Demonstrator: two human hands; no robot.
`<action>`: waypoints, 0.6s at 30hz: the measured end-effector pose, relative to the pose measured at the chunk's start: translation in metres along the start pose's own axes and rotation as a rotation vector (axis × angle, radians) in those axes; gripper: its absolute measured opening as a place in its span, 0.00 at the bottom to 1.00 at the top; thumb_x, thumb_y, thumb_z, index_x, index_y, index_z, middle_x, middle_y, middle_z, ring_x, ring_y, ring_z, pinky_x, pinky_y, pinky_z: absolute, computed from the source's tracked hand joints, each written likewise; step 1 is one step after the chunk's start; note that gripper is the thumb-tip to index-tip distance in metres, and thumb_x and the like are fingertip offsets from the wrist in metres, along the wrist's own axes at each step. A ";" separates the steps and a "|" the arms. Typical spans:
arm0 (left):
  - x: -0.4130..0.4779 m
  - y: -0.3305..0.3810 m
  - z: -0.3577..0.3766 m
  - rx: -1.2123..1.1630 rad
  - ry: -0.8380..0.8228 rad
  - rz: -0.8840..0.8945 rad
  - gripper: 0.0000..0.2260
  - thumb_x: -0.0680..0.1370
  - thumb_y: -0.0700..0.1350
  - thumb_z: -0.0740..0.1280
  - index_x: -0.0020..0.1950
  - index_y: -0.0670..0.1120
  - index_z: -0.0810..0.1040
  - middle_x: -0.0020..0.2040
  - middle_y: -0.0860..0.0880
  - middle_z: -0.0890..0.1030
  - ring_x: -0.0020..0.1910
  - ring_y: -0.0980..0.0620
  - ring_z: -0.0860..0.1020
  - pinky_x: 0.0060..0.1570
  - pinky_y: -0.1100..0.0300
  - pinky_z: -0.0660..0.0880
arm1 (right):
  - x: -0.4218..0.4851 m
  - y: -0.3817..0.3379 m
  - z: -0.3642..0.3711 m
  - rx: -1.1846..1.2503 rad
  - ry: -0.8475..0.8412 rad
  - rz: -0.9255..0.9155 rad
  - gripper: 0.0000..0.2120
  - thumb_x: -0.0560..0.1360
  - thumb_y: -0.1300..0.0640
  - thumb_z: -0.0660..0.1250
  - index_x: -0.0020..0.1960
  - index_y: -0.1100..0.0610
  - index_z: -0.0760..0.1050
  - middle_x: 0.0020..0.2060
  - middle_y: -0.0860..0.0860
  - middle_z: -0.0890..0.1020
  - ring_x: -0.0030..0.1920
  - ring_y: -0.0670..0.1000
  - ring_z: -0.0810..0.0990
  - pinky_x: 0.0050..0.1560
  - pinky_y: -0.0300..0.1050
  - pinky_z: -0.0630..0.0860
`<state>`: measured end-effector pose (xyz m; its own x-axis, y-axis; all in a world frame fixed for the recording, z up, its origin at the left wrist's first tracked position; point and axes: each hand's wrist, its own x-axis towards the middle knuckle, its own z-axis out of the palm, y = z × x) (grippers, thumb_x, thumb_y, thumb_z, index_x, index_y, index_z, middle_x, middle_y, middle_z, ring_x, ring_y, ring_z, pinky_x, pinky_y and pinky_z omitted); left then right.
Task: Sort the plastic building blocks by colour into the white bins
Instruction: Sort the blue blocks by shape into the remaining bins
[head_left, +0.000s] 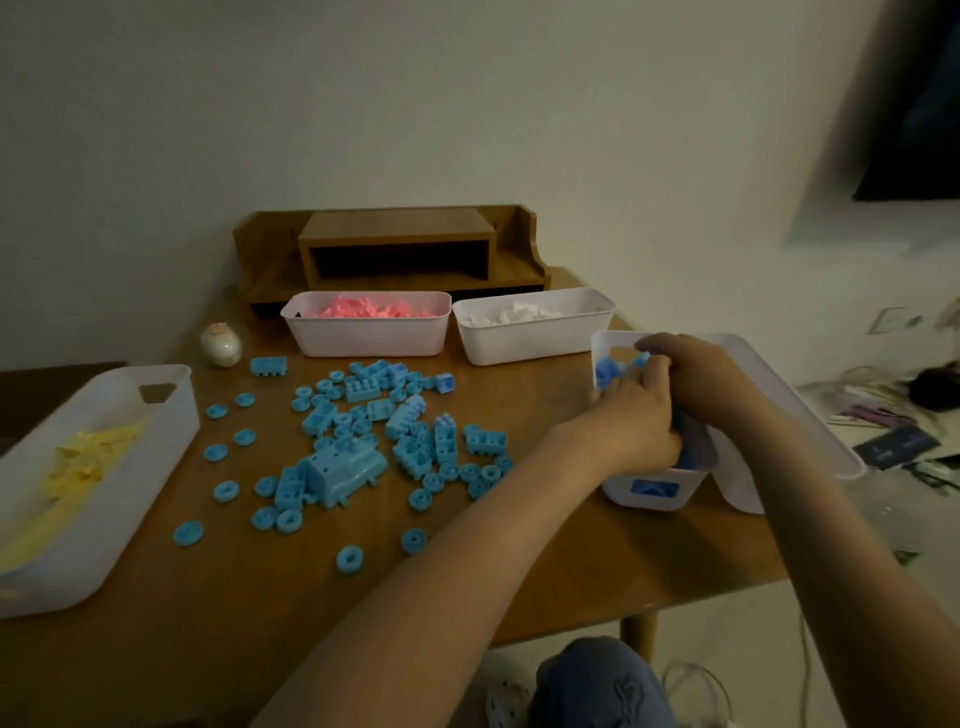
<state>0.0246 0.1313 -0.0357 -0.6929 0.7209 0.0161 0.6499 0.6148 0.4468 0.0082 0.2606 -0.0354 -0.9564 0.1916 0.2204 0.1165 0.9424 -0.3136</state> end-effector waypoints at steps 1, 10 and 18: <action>-0.001 -0.003 -0.001 0.021 -0.016 -0.013 0.33 0.80 0.46 0.59 0.77 0.45 0.41 0.73 0.41 0.59 0.71 0.40 0.60 0.70 0.44 0.55 | 0.000 -0.002 0.001 0.063 0.023 -0.023 0.20 0.76 0.69 0.59 0.66 0.58 0.72 0.61 0.61 0.76 0.60 0.60 0.74 0.60 0.50 0.69; -0.023 -0.042 -0.020 0.031 -0.097 -0.107 0.42 0.77 0.58 0.62 0.77 0.50 0.35 0.77 0.46 0.33 0.75 0.46 0.35 0.71 0.40 0.39 | 0.012 -0.055 0.007 0.024 0.143 -0.094 0.23 0.73 0.72 0.57 0.65 0.57 0.72 0.63 0.59 0.74 0.63 0.62 0.71 0.63 0.59 0.67; -0.056 -0.119 -0.050 0.407 0.152 -0.331 0.25 0.77 0.39 0.61 0.72 0.50 0.60 0.67 0.46 0.66 0.69 0.44 0.61 0.67 0.47 0.55 | 0.005 -0.140 0.040 0.195 0.020 -0.325 0.20 0.77 0.68 0.57 0.66 0.56 0.70 0.62 0.55 0.75 0.62 0.53 0.72 0.60 0.43 0.68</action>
<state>-0.0297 0.0021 -0.0448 -0.8987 0.4321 0.0756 0.4370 0.8969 0.0682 -0.0238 0.1190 -0.0272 -0.9295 -0.1013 0.3547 -0.2469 0.8852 -0.3942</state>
